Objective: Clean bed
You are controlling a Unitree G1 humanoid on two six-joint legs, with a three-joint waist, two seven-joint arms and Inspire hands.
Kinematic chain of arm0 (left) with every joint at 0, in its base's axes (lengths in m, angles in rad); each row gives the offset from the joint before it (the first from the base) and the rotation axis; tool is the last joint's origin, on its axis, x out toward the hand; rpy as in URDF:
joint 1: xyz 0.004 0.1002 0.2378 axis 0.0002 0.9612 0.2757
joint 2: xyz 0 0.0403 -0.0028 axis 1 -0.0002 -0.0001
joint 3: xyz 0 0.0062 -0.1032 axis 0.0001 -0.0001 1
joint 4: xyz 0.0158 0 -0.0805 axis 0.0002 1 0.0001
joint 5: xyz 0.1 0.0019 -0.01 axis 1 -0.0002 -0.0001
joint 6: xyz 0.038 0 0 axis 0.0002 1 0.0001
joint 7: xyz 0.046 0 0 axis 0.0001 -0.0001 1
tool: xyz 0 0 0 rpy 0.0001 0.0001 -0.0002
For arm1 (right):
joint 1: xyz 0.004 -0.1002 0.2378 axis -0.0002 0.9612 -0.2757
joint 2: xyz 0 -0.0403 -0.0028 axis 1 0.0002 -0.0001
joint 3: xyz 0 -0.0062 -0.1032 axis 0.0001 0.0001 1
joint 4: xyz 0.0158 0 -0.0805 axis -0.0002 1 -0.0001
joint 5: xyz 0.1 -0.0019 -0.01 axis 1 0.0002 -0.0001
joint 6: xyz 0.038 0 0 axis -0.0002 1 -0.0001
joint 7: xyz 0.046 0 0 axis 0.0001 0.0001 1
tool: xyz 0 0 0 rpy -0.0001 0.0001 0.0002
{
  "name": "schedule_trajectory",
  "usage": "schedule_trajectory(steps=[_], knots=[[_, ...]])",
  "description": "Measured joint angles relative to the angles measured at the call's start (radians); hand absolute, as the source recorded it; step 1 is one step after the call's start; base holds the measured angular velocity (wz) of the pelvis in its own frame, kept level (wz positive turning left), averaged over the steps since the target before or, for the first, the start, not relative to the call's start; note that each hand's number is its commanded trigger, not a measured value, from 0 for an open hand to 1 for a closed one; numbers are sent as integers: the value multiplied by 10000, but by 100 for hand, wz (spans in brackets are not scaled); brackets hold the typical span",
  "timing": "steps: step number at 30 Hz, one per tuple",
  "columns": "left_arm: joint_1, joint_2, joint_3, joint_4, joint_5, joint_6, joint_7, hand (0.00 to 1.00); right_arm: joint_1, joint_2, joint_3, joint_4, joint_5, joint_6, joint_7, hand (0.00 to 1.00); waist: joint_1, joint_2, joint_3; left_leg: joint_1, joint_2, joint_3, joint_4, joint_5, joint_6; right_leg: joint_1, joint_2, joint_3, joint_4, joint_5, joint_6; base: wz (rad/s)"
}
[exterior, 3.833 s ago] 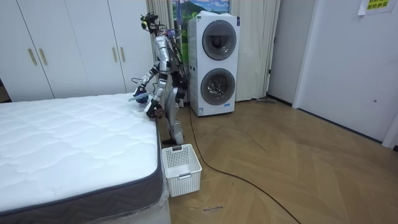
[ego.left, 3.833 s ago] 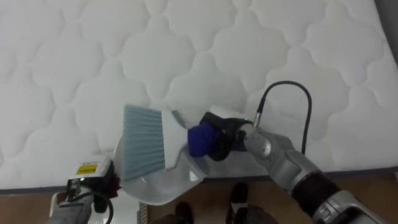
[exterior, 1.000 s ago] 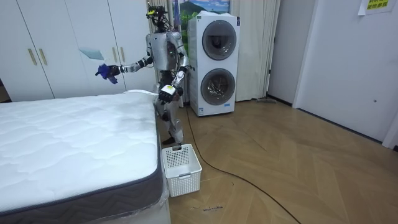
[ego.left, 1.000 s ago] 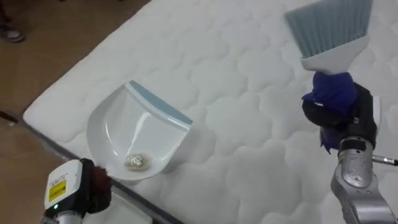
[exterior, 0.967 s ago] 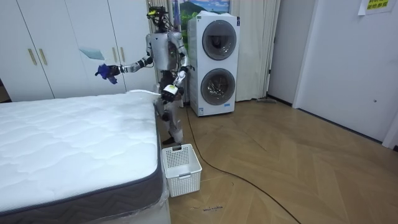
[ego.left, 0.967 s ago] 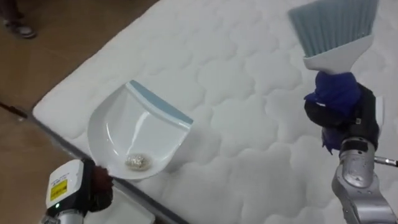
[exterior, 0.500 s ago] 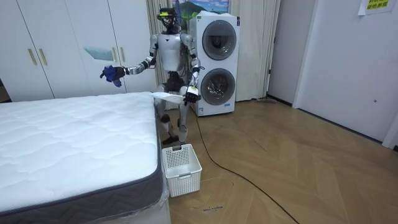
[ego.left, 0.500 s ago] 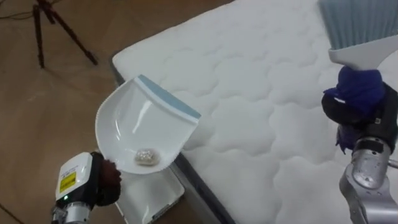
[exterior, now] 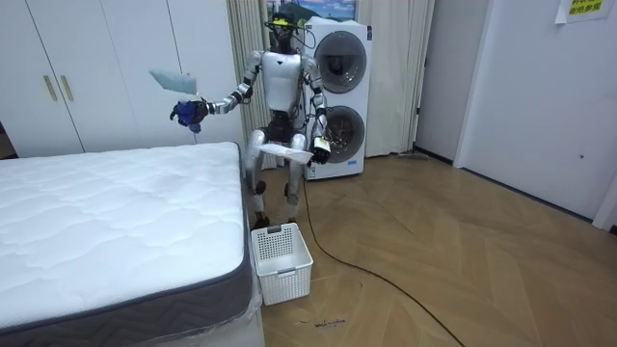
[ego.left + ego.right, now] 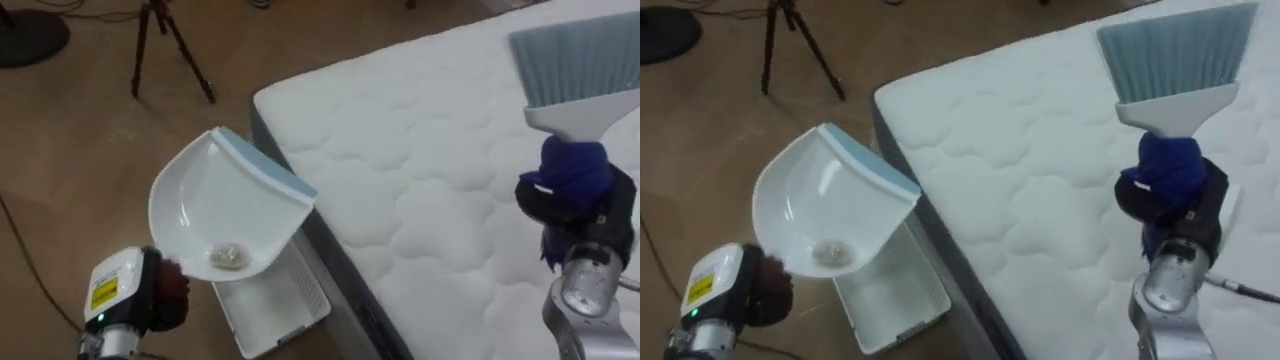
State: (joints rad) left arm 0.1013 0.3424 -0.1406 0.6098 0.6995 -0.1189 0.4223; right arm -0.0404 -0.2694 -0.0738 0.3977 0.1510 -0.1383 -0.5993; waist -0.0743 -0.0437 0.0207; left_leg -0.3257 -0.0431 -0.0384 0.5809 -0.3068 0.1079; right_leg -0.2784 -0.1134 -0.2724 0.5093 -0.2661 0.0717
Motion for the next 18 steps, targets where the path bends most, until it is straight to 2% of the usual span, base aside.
schedule_trajectory(steps=[1,2,4,6,7,8,9,10,11,12,13,14,15,17,18], knots=[[44,6,-79,0,6,45,-5,100,13,-8,45,-1,-20,-9,-8,0,12,-29,-12,38,-97,-89,-208,134,-16,18,-2,21,-193,97,9,60],[69,0,-244,-3,16,57,-12,100,10,-64,65,-4,-24,-41,-44,0,222,-25,-7,116,-235,-95,-591,360,-47,0,-44,150,-612,322,-16,42],[69,29,-268,-8,19,101,-11,100,4,-119,175,24,-23,-107,-106,0,567,-18,-3,246,-392,-110,-964,507,-99,85,-105,343,-1195,666,-23,31],[9,281,-152,7,4,330,-11,100,-10,-108,548,203,5,-142,-82,0,851,-25,10,364,-487,-42,-1361,626,-384,340,-155,309,-1636,1495,-111,42],[-30,305,-111,39,5,409,-11,100,-35,-113,611,251,5,-142,-68,0,880,-23,11,369,-497,-13,-1440,638,-494,437,-176,217,-1762,1423,-121,48],[-170,294,-12,218,5,534,-20,100,-167,-113,726,458,3,-142,-68,0,923,-5,23,357,-420,205,-1632,732,-852,524,-183,116,-1911,1398,-162,60],[-360,295,7,398,22,628,-41,100,-301,-116,794,716,5,-143,-75,0,920,-6,22,324,-263,669,-1855,847,-1058,585,-200,-10,-2012,1369,-212,65],[-433,295,14,422,24,674,-64,100,-379,-117,819,837,4,-143,-83,0,915,-6,23,273,-155,939,-1909,879,-1072,591,-190,-68,-2024,1336,-246,68],[-553,284,9,460,31,686,-145,100,-429,-115,829,954,4,-143,-84,0,929,-10,25,165,13,1368,-1882,957,-970,553,-138,-43,-2005,1229,-295,61],[-611,248,6,498,85,691,-204,100,-481,-116,895,989,2,-151,-82,0,947,-11,27,47,108,1529,-1875,1066,-782,493,-67,-40,-1986,1154,-316,52],[-635,246,-8,540,90,691,-212,100,-559,-115,953,1053,8,-158,-69,0,947,-25,48,2,137,1583,-1873,1144,-645,483,-51,-63,-1978,1119,-342,43],[-763,241,-77,769,90,690,-215,100,-749,-119,1030,1264,9,-173,23,0,912,-65,85,-64,165,1705,-1865,1260,-397,467,-53,-175,-1900,974,-419,36],[-956,248,-211,1032,87,699,-219,100,-953,-122,1060,1509,42,-181,70,0,907,-48,96,-158,234,1715,-1832,1216,-267,347,-32,-320,-1689,839,-490,35],[-1210,244,-291,1332,53,700,-219,100,-1217,-128,1221,1771,178,-183,108,0,880,-28,126,-375,326,1720,-1691,1161,-194,134,9,-370,-1395,670,-573,26],[-1458,237,-373,1581,26,699,-258,100,-1395,-128,1257,1901,133,-183,149,0,809,41,170,-542,360,1722,-1601,1154,-205,-28,12,-376,-1257,597,-634,24]])
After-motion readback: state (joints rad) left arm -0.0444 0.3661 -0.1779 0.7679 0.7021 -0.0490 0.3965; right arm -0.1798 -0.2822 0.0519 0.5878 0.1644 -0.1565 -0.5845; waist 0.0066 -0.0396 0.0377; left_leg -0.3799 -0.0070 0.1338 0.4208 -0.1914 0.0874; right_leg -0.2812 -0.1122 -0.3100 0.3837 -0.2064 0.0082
